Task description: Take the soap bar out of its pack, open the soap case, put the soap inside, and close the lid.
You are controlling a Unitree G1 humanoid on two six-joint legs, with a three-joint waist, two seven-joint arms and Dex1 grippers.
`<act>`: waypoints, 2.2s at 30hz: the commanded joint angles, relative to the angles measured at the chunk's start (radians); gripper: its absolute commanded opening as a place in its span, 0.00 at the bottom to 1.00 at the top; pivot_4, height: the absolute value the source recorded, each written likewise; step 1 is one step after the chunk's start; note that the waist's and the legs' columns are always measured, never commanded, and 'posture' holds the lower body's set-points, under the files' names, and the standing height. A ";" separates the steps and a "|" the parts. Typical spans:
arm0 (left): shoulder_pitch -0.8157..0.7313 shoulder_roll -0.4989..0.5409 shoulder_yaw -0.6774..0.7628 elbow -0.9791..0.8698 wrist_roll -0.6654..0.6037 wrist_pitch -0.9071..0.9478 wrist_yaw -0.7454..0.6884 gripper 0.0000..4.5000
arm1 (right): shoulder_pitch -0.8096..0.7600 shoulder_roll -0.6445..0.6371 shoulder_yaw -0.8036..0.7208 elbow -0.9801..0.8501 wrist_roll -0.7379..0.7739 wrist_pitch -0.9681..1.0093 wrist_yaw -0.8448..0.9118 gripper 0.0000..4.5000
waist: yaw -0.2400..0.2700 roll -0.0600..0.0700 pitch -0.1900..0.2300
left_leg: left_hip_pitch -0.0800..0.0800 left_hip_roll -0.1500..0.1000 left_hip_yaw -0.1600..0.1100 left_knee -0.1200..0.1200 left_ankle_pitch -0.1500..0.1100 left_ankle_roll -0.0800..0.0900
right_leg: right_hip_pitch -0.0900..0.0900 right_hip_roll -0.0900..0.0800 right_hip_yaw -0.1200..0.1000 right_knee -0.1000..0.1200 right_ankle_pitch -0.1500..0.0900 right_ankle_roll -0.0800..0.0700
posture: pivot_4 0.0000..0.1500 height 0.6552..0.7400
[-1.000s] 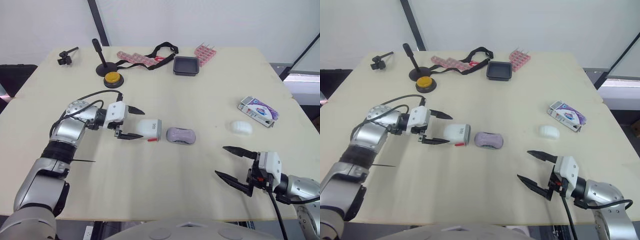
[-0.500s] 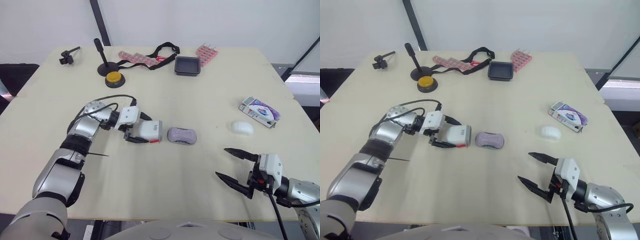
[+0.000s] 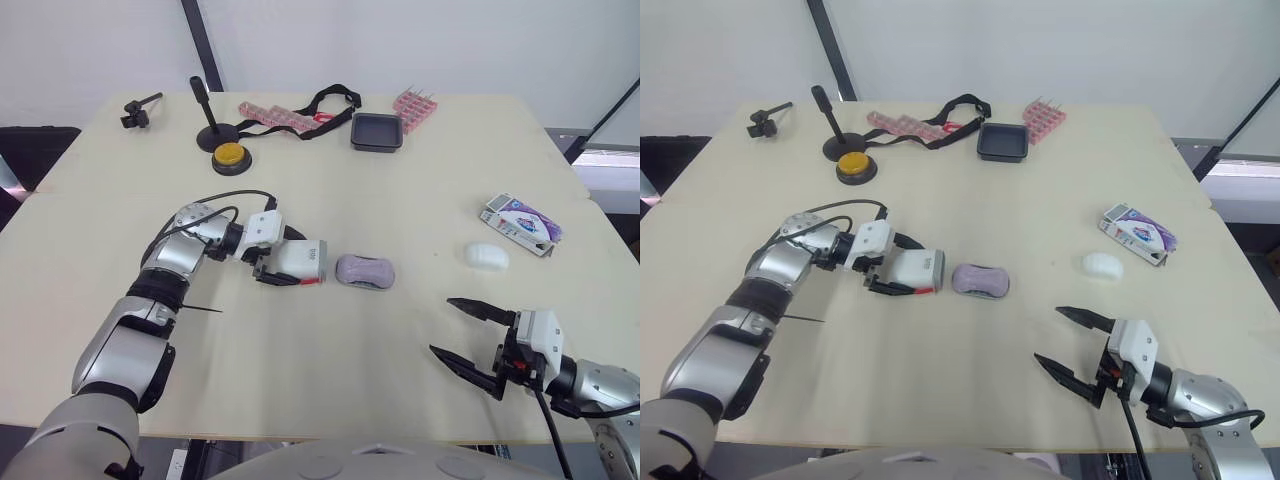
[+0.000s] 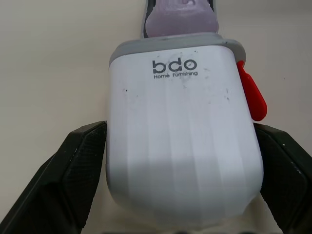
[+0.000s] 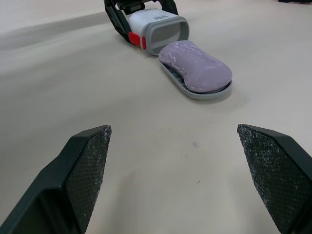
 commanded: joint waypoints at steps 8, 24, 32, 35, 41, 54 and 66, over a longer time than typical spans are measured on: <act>-0.025 -0.002 0.021 -0.014 -0.001 -0.022 0.013 0.77 | 0.034 -0.016 -0.013 -0.017 0.018 -0.049 0.000 1.00 | -0.001 0.000 0.000 | 0.000 0.000 0.000 0.000 0.000 0.000 | 0.000 0.000 0.000 -0.001 0.000 0.000 | 1.00 0.87; 0.082 0.066 0.034 -0.192 -0.042 0.014 0.002 0.77 | -0.358 -0.225 0.084 -0.100 0.026 0.305 -0.062 1.00 | -0.010 0.000 0.001 | 0.001 0.000 0.000 -0.001 0.000 0.000 | 0.000 0.001 0.000 -0.001 0.000 0.000 | 1.00 0.87; 0.119 0.069 0.044 -0.237 -0.055 0.051 0.030 0.77 | -0.752 -0.249 0.373 -0.041 -0.095 0.538 -0.030 1.00 | -0.001 0.001 0.002 | 0.002 0.000 -0.001 -0.002 0.002 -0.003 | 0.000 0.002 -0.002 -0.001 0.003 0.005 | 1.00 0.87; 0.124 0.065 0.045 -0.244 -0.056 0.060 0.040 0.77 | -0.867 -0.217 0.450 0.012 -0.128 0.609 -0.034 1.00 | -0.003 0.001 0.002 | 0.001 0.000 0.000 -0.002 0.002 -0.005 | 0.000 0.002 -0.001 -0.001 0.003 0.005 | 1.00 0.87; 0.138 0.064 0.045 -0.265 -0.057 0.071 0.053 0.77 | -0.983 -0.169 0.551 0.080 -0.189 0.687 -0.034 1.00 | -0.001 0.001 0.002 | 0.001 0.000 0.000 -0.003 0.003 -0.006 | 0.000 0.003 -0.001 -0.001 0.003 0.005 | 1.00 0.87; 0.152 0.072 0.044 -0.287 -0.062 0.088 0.056 0.77 | -1.010 -0.109 0.648 0.107 -0.261 0.812 -0.079 1.00 | -0.002 0.002 0.002 | 0.001 0.000 0.000 -0.004 0.004 -0.009 | 0.000 0.003 -0.001 -0.001 0.003 0.005 | 1.00 0.87; 0.156 0.073 0.040 -0.292 -0.061 0.093 0.060 0.77 | -1.008 -0.073 0.676 0.147 -0.300 0.828 -0.101 0.94 | -0.002 0.002 0.002 | 0.001 0.000 0.000 -0.005 0.004 -0.010 | 0.000 0.003 -0.001 -0.001 0.003 0.005 | 1.00 0.87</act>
